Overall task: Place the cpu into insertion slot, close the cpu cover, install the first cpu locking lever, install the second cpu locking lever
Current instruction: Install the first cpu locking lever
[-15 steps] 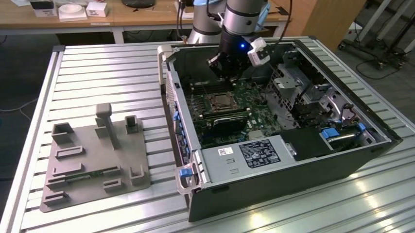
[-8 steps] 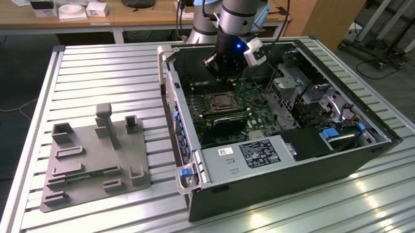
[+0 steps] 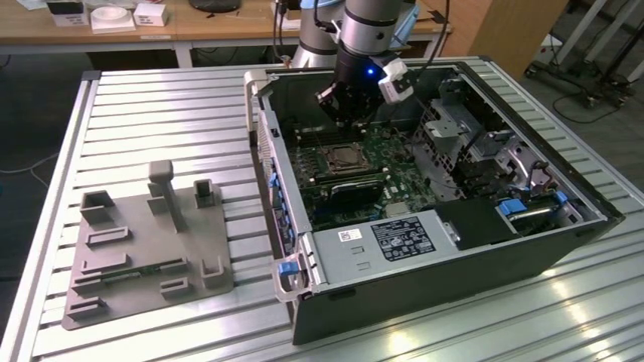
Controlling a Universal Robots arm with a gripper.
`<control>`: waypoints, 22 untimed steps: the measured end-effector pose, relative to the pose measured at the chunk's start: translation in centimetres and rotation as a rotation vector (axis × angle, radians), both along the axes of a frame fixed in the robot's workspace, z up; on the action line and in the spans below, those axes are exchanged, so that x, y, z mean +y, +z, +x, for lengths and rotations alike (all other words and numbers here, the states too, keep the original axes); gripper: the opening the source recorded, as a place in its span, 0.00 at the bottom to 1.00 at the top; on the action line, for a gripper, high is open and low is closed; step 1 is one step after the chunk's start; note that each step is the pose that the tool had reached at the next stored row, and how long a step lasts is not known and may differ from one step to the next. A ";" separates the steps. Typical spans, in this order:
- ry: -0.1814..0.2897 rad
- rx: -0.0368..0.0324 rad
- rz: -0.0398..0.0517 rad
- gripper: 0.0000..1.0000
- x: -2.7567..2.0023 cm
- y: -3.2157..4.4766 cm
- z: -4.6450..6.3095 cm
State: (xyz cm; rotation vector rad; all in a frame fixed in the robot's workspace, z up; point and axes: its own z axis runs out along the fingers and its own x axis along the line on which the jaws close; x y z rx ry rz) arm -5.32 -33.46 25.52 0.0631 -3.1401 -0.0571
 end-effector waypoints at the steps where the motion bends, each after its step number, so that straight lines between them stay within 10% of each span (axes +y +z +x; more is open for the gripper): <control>1: 0.000 0.0000 0.0000 0.10 0.00 0.00 0.0; 22: 0.000 -0.0041 0.0000 0.10 0.00 -0.04 -4.5</control>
